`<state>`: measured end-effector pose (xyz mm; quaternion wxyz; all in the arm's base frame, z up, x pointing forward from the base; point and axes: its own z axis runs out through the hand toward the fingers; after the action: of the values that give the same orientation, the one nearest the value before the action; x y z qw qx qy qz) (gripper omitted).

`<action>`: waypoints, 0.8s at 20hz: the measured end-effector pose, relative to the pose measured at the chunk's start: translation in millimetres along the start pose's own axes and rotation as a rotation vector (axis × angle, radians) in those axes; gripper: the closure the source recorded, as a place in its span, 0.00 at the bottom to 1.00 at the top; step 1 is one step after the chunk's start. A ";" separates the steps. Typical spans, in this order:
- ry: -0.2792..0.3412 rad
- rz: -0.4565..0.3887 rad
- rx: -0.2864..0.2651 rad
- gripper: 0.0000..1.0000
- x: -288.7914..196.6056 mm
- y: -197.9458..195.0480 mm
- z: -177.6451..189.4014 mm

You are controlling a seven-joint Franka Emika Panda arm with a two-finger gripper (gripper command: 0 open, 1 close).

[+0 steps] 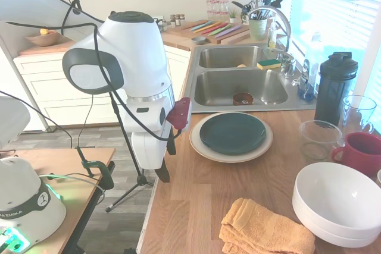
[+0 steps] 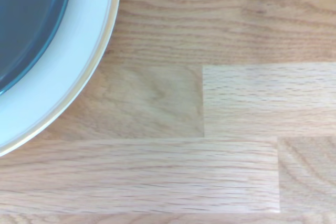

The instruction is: Wipe the blue plate in clockwise motion

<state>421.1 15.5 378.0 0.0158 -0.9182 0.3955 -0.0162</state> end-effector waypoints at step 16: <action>0.000 0.122 0.000 0.00 50.8 -29.1 -9.0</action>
<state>476.7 -1.5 389.1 0.0166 -0.8924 0.4507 -0.0150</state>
